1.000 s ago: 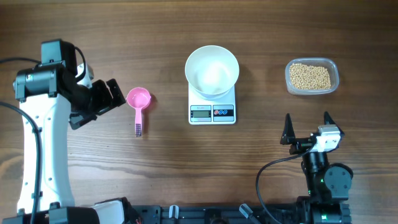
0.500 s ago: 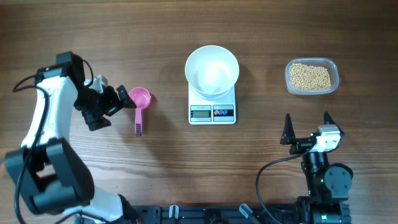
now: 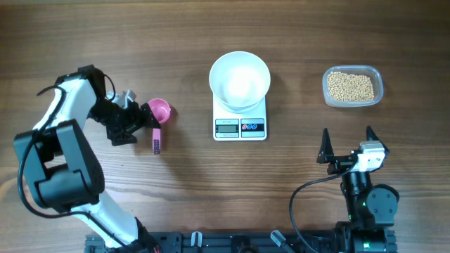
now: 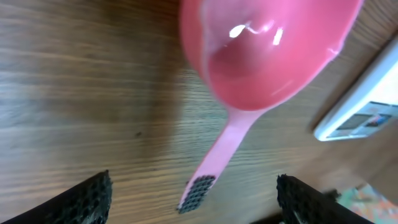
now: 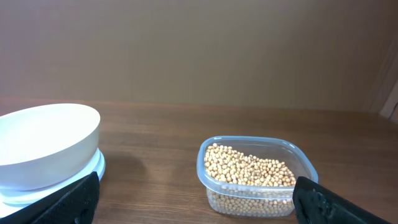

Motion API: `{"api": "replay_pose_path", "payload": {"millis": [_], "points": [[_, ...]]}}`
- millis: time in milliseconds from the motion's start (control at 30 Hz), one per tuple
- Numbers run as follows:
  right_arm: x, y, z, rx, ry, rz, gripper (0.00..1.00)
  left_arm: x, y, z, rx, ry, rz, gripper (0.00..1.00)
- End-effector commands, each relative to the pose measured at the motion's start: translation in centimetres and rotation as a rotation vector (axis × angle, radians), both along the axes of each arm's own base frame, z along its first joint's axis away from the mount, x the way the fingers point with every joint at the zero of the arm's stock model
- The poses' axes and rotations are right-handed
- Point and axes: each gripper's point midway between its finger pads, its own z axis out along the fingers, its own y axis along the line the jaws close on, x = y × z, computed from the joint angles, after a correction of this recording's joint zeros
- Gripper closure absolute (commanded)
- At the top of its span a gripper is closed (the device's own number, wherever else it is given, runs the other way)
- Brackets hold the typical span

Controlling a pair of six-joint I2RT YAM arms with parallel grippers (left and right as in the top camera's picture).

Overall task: Scoop item into bowl and weigh 150g on scale
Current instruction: 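Close the left gripper on the pink scoop handle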

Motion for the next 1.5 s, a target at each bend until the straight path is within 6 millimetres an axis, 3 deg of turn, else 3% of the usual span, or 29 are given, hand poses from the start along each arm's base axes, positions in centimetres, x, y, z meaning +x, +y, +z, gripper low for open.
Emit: {"api": "replay_pose_path", "payload": {"millis": [0, 600, 733, 933, 1300, 1467], "points": [[0.0, -0.1, 0.1, 0.005, -0.006, -0.009, 0.00, 0.1, -1.3, -0.6, -0.102, -0.012, -0.029, 0.12], [0.0, -0.1, 0.1, 0.005, -0.006, -0.009, 0.00, -0.6, -3.0, -2.5, -0.189, -0.059, -0.036, 0.16], [0.0, -0.1, 0.1, 0.005, -0.006, -0.009, 0.00, 0.1, -3.2, -2.4, -0.204, -0.095, -0.033, 0.25], [0.0, -0.1, 0.1, 0.005, -0.006, -0.009, 0.00, 0.9, -3.0, -2.6, -0.193, -0.137, -0.040, 0.30], [0.0, -0.1, 0.1, 0.005, -0.006, -0.009, 0.00, 1.2, -2.8, -2.7, -0.186, -0.147, -0.042, 0.56], [0.0, -0.1, 0.1, 0.005, -0.006, -0.009, 0.01, 1.2, -2.8, -2.7, -0.186, -0.148, -0.042, 0.58]]}}
